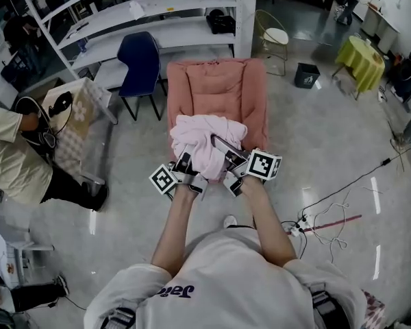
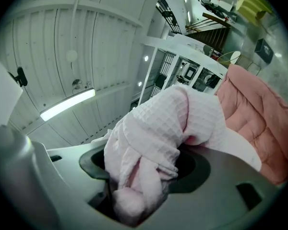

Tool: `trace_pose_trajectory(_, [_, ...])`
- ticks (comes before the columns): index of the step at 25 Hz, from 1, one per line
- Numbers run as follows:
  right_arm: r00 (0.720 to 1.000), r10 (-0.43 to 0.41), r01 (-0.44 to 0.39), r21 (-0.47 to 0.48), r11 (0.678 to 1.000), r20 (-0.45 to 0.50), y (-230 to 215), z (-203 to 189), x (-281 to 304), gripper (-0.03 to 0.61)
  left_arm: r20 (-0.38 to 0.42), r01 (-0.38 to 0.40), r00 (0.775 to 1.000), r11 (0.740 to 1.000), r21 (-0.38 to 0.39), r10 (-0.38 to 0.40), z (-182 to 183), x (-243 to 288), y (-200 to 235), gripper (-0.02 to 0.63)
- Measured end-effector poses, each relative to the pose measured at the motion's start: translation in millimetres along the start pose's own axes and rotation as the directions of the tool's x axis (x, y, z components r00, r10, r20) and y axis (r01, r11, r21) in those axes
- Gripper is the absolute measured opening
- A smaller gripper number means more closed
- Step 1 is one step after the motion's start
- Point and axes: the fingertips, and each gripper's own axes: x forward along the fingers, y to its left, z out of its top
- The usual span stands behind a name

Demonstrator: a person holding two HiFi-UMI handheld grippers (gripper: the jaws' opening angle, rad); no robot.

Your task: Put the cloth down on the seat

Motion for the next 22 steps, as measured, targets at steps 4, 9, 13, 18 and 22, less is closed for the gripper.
trace_pose_trajectory(4, [1.000,0.021,-0.021,0.013,1.000,-0.020,-28,19,8,0.291,0.011,-0.013,1.000,0.999,0.033,0.013,3,22,22,0.293])
trace_pose_trajectory(9, [0.999,0.011,-0.008,0.061,0.998,-0.046,-64,19,14,0.293,0.035,-0.076,0.997,0.997,0.034,0.075,5,25,56,0.291])
trace_pose_trajectory(13, [0.998,-0.020,0.026,0.103,0.994,-0.058,-92,15,20,0.293,0.040,-0.123,0.992,0.992,0.005,0.123,10,24,85,0.291])
trace_pose_trajectory(18, [0.994,-0.079,0.087,0.127,0.988,-0.069,-129,18,38,0.299,0.024,-0.148,0.989,0.989,-0.026,0.149,26,33,123,0.291])
trace_pose_trajectory(22, [0.988,-0.130,0.141,0.134,0.981,-0.086,-166,28,75,0.302,0.027,-0.181,0.983,0.981,-0.067,0.184,59,51,162,0.291])
